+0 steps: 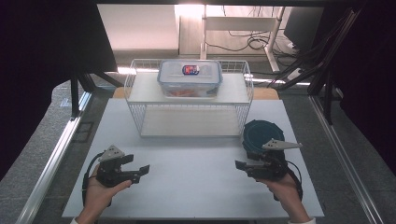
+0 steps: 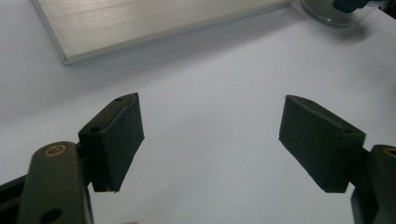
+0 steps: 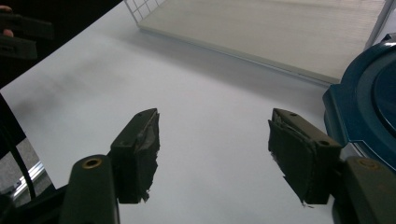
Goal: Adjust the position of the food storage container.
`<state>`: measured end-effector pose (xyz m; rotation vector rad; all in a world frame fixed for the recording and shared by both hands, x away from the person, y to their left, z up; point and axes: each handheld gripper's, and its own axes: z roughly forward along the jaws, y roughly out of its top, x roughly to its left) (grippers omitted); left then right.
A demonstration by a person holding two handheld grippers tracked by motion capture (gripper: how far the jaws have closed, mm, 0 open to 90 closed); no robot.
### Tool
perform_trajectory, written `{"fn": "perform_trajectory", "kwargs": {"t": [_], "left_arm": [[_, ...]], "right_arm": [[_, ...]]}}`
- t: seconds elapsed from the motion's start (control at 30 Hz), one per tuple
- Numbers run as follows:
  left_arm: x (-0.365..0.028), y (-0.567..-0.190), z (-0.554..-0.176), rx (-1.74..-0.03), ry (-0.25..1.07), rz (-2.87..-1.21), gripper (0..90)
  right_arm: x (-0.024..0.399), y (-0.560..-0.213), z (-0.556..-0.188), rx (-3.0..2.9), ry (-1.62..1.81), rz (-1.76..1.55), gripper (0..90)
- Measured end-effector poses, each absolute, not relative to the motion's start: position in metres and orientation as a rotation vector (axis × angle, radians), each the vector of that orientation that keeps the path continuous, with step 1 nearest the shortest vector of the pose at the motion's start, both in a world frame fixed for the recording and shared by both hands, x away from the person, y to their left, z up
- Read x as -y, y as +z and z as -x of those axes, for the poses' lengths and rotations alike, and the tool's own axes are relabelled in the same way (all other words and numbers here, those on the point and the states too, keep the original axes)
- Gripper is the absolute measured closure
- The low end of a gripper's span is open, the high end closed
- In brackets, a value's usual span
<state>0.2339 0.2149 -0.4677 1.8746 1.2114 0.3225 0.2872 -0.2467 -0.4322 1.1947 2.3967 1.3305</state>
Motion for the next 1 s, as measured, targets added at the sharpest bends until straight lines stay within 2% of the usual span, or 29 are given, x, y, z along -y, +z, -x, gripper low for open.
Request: {"fn": "perform_trajectory", "kwargs": {"t": [0.23, 0.33, 0.6, 0.63, 0.67, 1.0], "left_arm": [[-0.218, -0.466, -0.235, -1.219, 0.322, -1.864, 20.8], [-0.217, -0.465, -0.236, -1.215, 0.319, -1.859, 20.9], [-0.213, -0.471, -0.237, -1.215, 0.307, -1.886, 20.9], [-0.213, -0.473, -0.237, -1.213, 0.301, -1.889, 20.9], [-0.213, -0.473, -0.237, -1.213, 0.301, -1.889, 20.9], [-0.216, -0.476, -0.240, -1.237, 0.295, -1.887, 21.0]], "right_arm": [[0.249, -0.427, -0.291, -2.408, 1.294, -1.188, 38.1], [0.257, -0.420, -0.301, -2.379, 1.275, -1.215, 42.3], [0.280, -0.402, -0.352, -2.356, 1.112, -1.309, 54.5], [0.282, -0.400, -0.364, -2.350, 1.088, -1.327, 59.6], [0.282, -0.400, -0.364, -2.350, 1.088, -1.327, 59.6], [0.289, -0.403, -0.443, -2.339, 0.873, -1.411, 80.5]]}}
